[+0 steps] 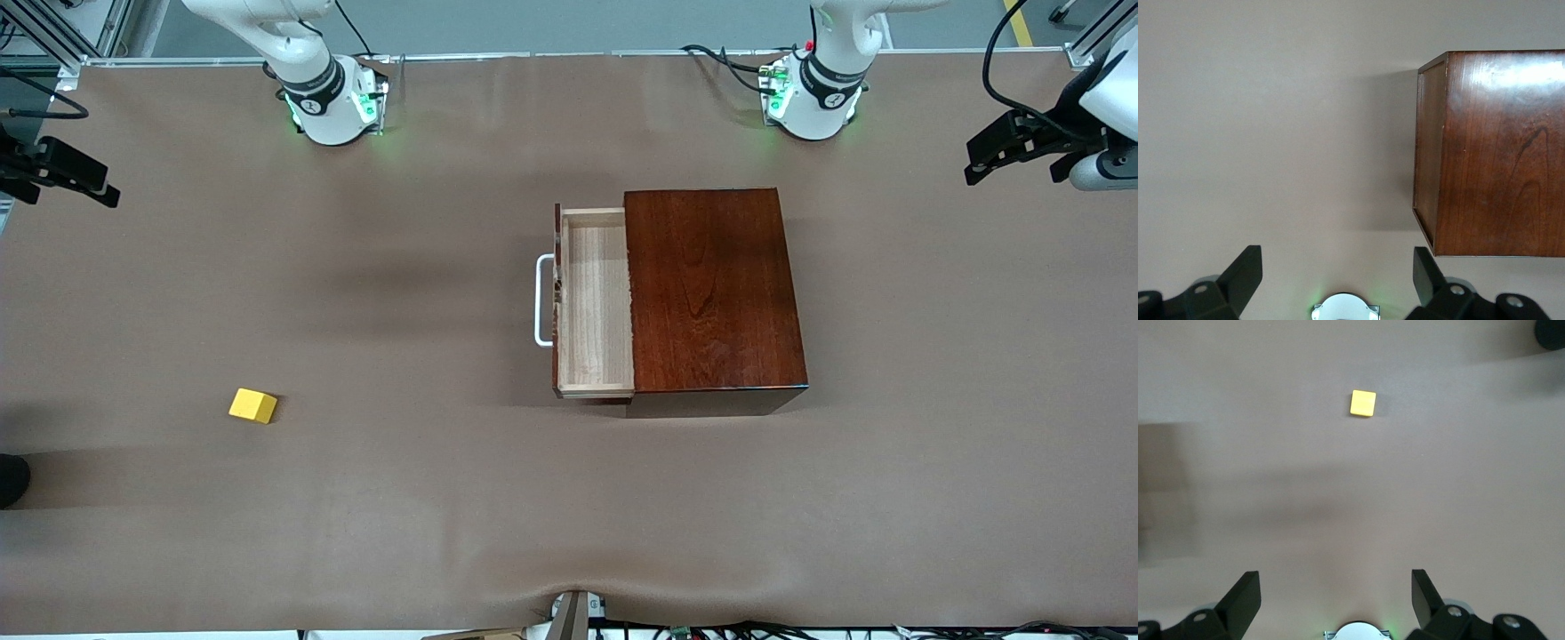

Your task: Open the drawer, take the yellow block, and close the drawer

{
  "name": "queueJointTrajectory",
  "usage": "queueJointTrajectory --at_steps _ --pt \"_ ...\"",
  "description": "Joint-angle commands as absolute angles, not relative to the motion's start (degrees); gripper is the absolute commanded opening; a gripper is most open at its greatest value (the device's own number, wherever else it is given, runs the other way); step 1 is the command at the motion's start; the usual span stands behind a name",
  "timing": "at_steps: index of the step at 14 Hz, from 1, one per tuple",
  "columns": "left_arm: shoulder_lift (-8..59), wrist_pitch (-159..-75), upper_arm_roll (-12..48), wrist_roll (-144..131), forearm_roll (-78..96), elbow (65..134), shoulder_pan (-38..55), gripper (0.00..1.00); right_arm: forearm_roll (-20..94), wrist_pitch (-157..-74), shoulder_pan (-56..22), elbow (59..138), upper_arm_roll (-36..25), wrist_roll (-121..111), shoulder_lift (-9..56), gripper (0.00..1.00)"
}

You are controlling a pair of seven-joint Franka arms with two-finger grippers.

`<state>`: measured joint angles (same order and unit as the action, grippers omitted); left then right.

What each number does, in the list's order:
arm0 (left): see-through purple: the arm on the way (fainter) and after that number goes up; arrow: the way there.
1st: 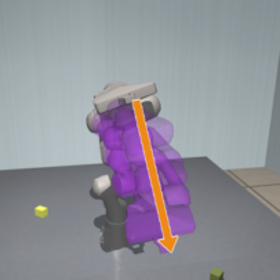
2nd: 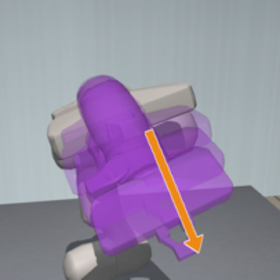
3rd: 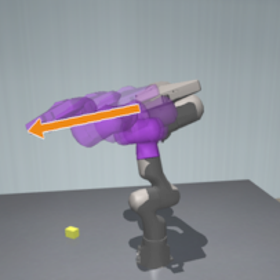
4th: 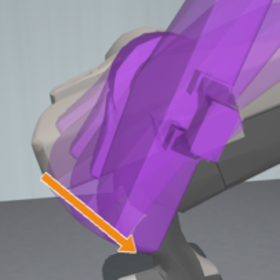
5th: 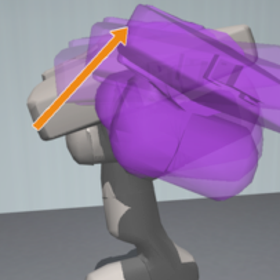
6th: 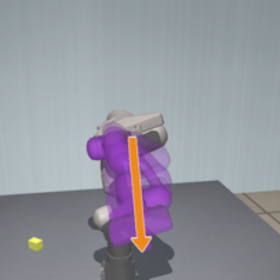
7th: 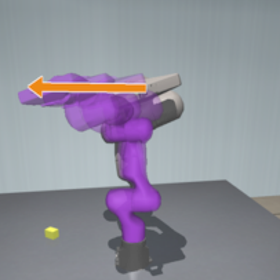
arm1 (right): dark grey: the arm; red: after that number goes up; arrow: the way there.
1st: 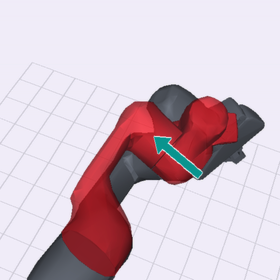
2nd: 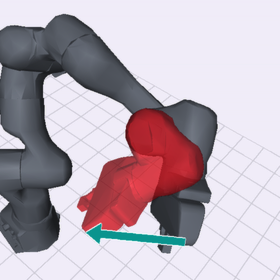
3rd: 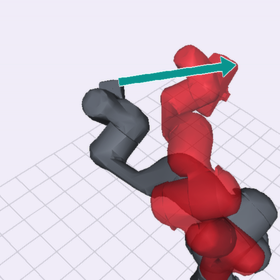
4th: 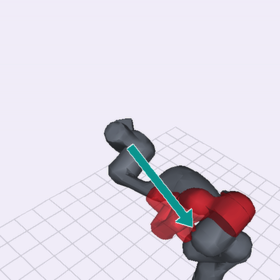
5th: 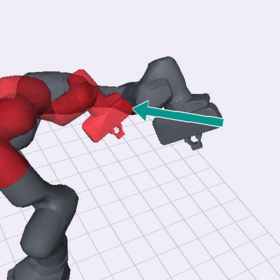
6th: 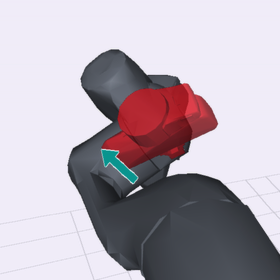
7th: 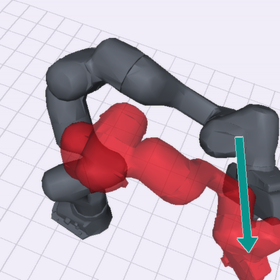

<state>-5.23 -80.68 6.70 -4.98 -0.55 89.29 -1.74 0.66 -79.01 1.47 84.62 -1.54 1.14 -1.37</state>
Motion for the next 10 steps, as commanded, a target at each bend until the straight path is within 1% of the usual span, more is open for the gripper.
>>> queueJointTrajectory --at_steps 1,3,6,7,8,10 --pt "-4.6 -79.7 7.6 -5.8 -1.3 88.3 -1.3 1.00 -0.7 -80.4 3.1 85.2 -0.5 1.3 -1.8 1.00" --pt "-0.9 -79.6 11.2 -7.2 -1.4 83.8 -0.4 1.00 -0.7 -80.8 3.1 85.5 -0.6 1.2 -1.8 1.00" --pt "3.2 -80.0 19.1 -16.7 -1.1 81.9 0.8 1.00 -0.7 -81.2 2.7 85.8 -0.4 1.3 -1.6 1.00" --pt "5.8 -80.2 21.5 -23.7 -1.1 79.8 2.3 1.00 -0.7 -82.0 2.4 86.7 -0.4 1.3 -1.6 1.00" --pt "8.6 -80.3 23.2 -31.3 -1.2 77.8 5.0 1.00 -0.7 -82.3 2.5 87.2 -0.4 1.3 -1.7 1.00" --pt "15.0 -83.5 23.5 -46.2 -1.2 73.8 12.4 1.00 -0.7 -82.0 2.3 87.4 -0.4 1.3 -1.8 1.00"
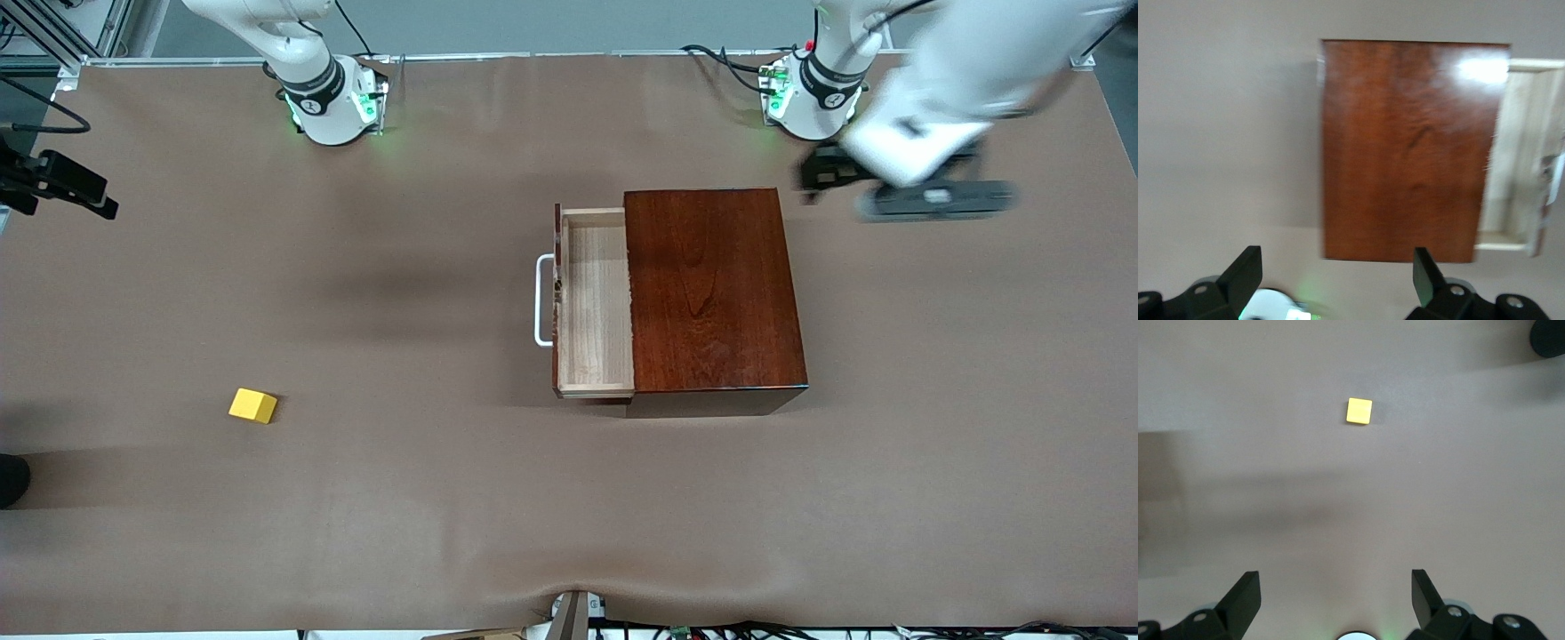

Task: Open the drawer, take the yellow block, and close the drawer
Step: 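Reach the left gripper to the open drawer's front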

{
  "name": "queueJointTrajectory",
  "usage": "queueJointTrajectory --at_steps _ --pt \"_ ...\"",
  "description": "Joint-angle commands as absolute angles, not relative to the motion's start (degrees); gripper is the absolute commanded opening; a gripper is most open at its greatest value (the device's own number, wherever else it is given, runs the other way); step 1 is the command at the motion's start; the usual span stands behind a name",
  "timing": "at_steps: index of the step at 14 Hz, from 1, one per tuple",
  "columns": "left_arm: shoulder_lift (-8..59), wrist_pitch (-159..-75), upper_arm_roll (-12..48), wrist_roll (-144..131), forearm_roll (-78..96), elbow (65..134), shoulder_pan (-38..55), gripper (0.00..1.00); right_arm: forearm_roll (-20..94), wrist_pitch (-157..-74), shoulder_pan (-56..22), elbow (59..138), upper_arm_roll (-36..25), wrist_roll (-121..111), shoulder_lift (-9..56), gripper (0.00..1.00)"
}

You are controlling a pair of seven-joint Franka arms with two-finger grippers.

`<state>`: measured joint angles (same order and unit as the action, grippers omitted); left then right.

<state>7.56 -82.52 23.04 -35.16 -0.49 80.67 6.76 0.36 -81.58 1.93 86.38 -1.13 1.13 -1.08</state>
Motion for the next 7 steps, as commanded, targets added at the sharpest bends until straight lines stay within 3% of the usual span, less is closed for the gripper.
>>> queueJointTrajectory --at_steps 1,7 --pt "17.3 -86.0 23.0 -51.0 -1.2 73.3 16.1 1.00 -0.7 -82.0 2.3 87.4 -0.4 1.3 -1.8 1.00" --pt "27.2 -106.4 21.4 -74.1 -5.2 73.0 30.7 1.00 -0.6 -82.8 1.9 88.0 -0.3 1.3 -1.7 1.00"
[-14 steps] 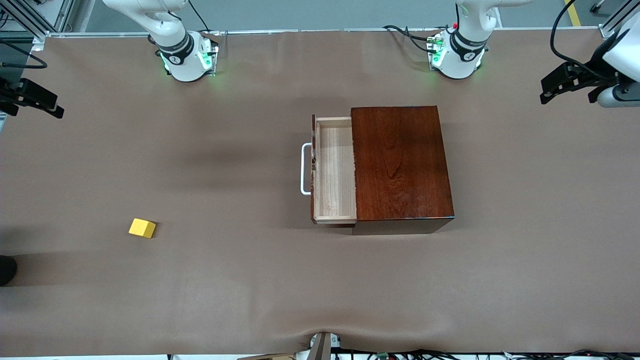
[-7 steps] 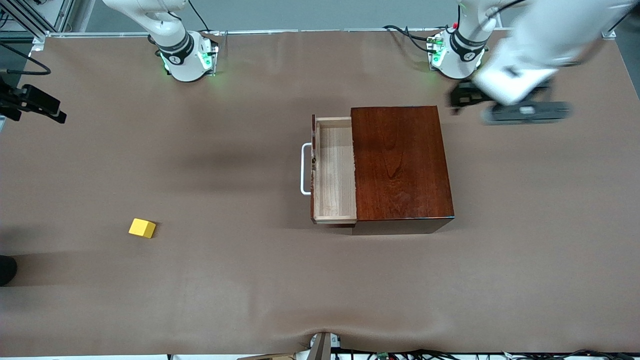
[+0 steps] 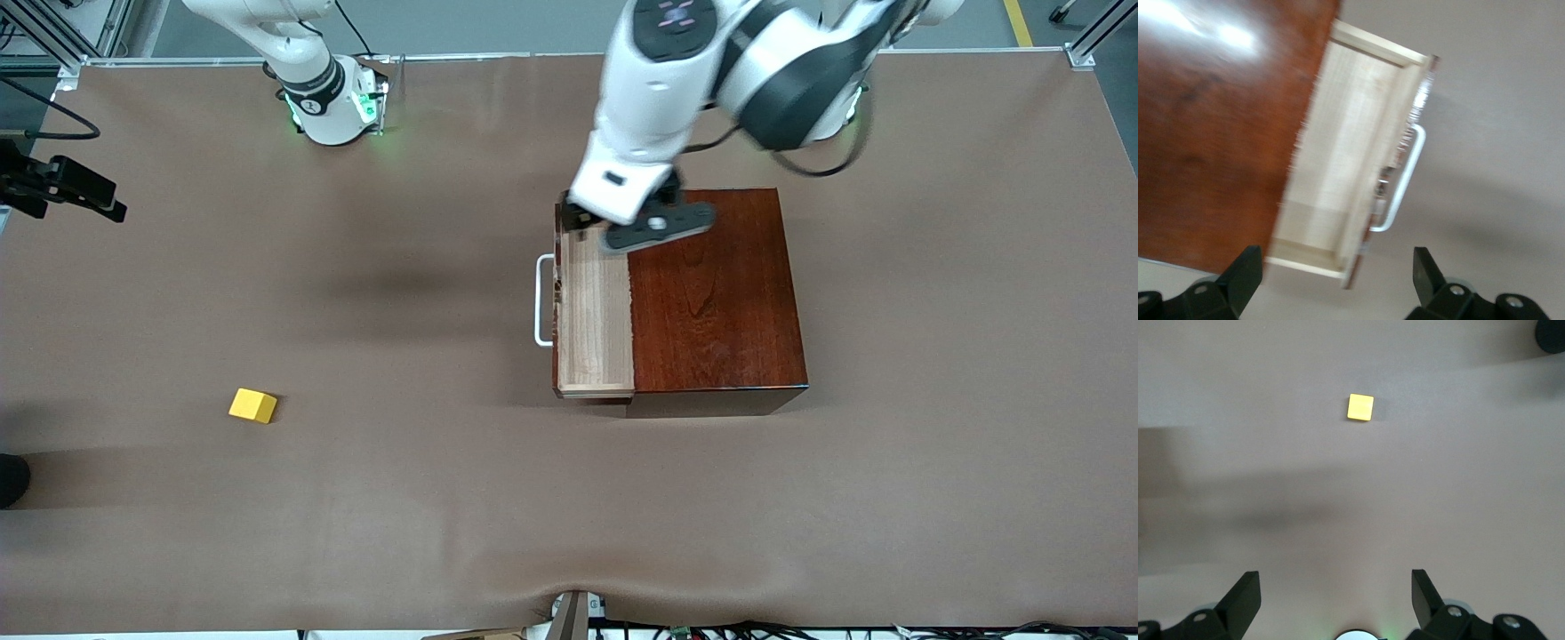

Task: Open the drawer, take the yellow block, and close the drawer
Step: 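Reach the left gripper to the open drawer's front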

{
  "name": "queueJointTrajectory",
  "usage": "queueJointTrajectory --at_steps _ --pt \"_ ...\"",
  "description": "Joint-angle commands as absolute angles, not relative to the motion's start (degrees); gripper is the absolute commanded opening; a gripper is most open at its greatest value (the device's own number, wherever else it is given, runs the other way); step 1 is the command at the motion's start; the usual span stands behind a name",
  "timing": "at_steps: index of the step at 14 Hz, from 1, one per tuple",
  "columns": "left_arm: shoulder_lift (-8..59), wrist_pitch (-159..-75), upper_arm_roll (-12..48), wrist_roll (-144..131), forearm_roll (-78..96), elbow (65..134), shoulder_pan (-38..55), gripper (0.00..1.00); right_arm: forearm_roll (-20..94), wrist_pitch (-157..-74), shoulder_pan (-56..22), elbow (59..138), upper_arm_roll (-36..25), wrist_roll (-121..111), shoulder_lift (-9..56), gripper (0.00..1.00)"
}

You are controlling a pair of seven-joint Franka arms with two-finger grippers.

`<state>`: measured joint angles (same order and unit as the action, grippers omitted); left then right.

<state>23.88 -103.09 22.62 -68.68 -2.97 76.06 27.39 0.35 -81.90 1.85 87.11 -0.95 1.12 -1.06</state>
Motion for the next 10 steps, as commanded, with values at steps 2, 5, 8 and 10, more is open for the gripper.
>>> queueJointTrajectory --at_steps 2,5,8,10 --pt "30.8 -112.6 17.4 -82.4 -8.0 72.3 37.1 1.00 -0.4 -83.0 2.2 88.0 -0.3 1.3 -1.6 1.00" --pt "39.3 -115.3 4.2 -89.9 -8.4 66.5 50.8 1.00 0.1 -83.7 2.3 87.7 -0.4 1.4 -1.3 1.00" --pt "44.9 -122.1 -3.9 -96.8 -8.1 65.2 58.4 1.00 0.1 -84.7 3.6 87.8 -0.6 2.0 -1.1 1.00" --pt "47.2 -124.8 -4.1 -99.8 -8.1 65.0 58.4 1.00 0.1 -84.6 3.7 87.8 -0.6 2.0 -1.1 1.00"
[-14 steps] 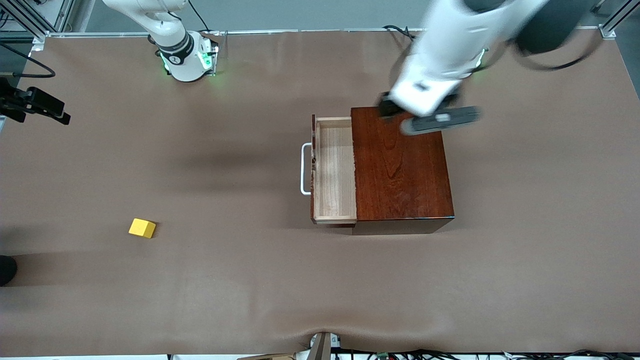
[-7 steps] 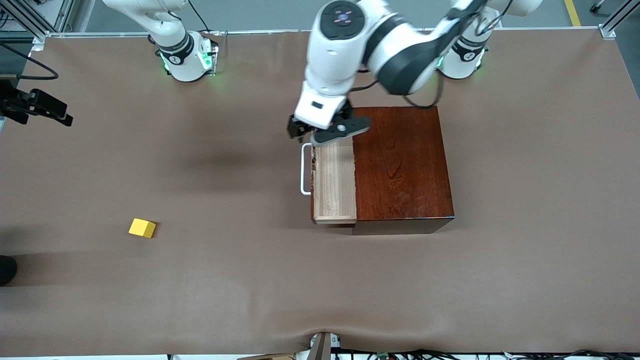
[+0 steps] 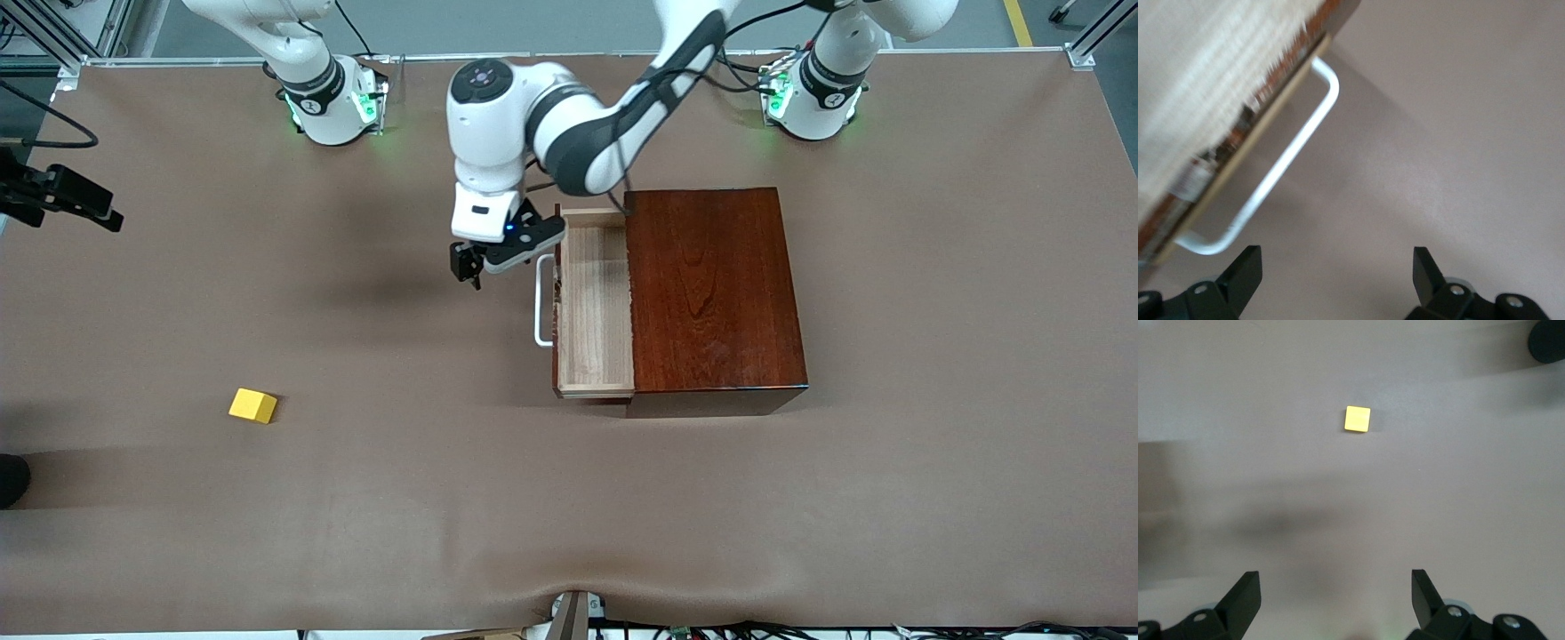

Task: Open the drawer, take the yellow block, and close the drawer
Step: 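Reach the left gripper to the open drawer's front, then push the drawer shut into the box with the left gripper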

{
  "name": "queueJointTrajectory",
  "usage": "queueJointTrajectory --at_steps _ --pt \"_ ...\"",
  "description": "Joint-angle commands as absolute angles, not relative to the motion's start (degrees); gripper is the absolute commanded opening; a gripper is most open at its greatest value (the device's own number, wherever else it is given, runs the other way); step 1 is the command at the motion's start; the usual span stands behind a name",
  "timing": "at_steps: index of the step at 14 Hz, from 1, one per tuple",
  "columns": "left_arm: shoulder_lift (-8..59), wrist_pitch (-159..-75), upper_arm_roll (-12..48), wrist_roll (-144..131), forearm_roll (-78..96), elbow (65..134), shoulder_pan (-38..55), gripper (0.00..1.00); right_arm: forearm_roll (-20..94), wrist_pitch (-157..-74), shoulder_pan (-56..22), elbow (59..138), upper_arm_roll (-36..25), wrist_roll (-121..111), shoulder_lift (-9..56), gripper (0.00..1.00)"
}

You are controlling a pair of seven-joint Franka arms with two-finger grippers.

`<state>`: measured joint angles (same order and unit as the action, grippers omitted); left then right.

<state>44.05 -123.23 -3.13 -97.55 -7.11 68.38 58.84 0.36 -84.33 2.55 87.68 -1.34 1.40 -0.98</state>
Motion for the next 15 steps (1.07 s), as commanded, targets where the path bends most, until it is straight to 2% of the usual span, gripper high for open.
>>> queueJointTrajectory --at_steps 1,8,15 --pt "48.2 -125.7 -4.5 -101.4 -8.2 65.0 58.5 1.00 0.1 -84.6 3.6 87.8 -0.6 2.0 -1.1 1.00" --pt "49.3 -124.5 -7.2 -104.6 -8.4 65.7 59.4 1.00 0.1 -84.6 3.5 87.7 -0.6 2.0 -1.0 1.00" --pt "48.4 -118.7 -7.1 -104.4 -8.4 66.4 58.8 1.00 0.1 -84.6 3.5 87.6 -0.6 2.0 -1.0 1.00"
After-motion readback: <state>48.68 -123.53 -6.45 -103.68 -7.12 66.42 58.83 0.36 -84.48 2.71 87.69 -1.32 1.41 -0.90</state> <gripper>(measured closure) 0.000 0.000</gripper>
